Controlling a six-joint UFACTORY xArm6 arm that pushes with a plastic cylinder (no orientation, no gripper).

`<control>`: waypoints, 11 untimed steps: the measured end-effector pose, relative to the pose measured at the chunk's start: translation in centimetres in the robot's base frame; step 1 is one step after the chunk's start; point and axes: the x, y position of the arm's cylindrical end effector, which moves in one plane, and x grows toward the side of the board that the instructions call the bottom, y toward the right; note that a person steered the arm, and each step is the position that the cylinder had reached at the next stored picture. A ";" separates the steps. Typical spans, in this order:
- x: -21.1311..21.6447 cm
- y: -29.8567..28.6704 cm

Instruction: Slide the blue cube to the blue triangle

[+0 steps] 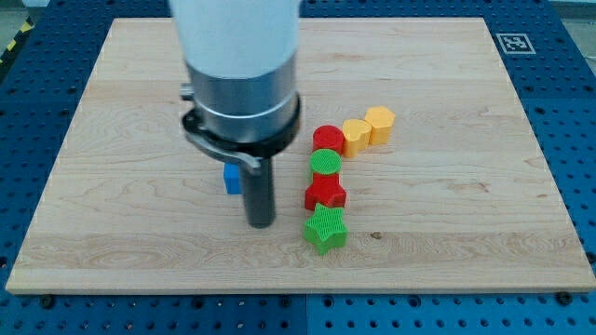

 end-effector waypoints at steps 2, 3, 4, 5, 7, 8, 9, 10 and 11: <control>-7.6 -1.1; -7.8 -0.7; -7.4 1.2; -7.7 -1.2; -5.5 -4.9; -6.6 -6.8; -7.7 -5.3; -8.0 -4.1; -8.3 -3.0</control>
